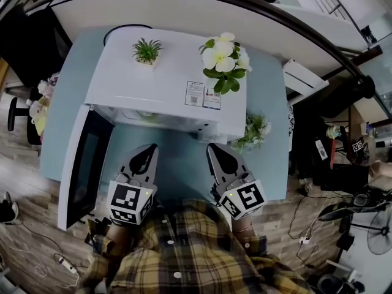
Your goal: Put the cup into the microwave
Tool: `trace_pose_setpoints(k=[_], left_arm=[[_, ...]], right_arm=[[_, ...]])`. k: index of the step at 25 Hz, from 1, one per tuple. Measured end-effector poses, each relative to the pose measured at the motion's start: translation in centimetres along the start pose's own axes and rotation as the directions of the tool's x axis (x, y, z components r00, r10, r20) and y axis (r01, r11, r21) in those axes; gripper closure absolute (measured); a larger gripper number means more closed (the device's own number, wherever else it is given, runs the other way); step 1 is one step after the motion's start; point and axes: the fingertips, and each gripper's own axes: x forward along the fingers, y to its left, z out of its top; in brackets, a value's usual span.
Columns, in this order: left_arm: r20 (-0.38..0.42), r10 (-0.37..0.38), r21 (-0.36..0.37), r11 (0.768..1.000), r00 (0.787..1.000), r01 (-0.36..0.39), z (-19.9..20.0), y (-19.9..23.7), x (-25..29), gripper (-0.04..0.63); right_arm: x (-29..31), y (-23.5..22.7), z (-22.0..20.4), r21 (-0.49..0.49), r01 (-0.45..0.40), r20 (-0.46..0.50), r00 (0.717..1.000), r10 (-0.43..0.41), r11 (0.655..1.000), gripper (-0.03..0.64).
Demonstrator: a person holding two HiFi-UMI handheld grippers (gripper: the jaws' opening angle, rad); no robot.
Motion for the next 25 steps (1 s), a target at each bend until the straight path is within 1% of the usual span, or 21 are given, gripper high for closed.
trace_pose_setpoints(k=[25], left_arm=[[0.004, 0.016, -0.007, 1.000, 1.000, -0.016, -0.09, 0.94, -0.32, 0.604]], right_arm=[[0.08, 0.59, 0.32, 0.005, -0.003, 0.015, 1.000, 0.003, 1.000, 0.614]])
